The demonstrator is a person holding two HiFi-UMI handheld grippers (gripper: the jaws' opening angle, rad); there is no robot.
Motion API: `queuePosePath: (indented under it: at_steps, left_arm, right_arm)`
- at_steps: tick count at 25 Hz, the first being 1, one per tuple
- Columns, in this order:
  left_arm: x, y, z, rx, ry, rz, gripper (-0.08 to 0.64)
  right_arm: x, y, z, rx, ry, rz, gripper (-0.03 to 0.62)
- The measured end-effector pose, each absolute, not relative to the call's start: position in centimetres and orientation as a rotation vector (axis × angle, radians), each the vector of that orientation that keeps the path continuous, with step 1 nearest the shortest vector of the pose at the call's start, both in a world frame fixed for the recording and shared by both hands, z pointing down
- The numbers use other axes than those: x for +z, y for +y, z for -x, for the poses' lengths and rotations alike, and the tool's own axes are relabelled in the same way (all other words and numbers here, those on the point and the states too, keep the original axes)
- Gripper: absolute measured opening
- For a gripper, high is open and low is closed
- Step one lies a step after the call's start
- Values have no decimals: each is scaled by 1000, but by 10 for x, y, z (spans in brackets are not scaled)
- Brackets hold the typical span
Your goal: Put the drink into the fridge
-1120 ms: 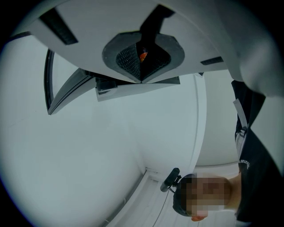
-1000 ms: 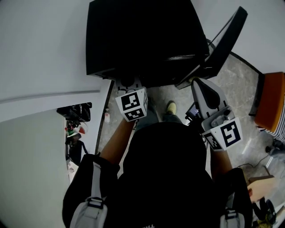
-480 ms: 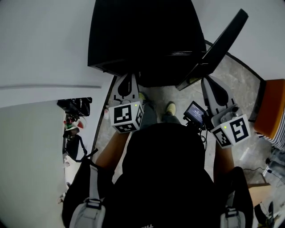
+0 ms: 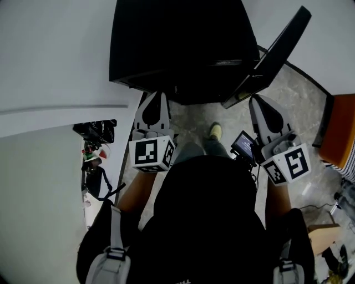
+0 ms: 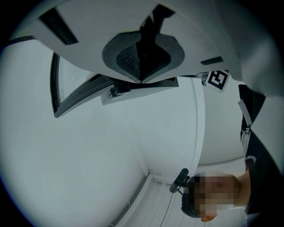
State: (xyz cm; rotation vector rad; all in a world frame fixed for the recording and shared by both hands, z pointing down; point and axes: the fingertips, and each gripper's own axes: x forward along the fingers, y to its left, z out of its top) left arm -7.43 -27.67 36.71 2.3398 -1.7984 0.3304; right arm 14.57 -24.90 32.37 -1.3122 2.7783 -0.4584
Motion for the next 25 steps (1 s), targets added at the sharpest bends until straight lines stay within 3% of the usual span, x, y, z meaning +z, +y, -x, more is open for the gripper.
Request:
queuePosePath:
  at_steps: [25]
  left_arm:
    - [359,-117,150,301,-1701,-2394,9]
  right_arm:
    - [322,-94,-48,-395,2806,1396,14]
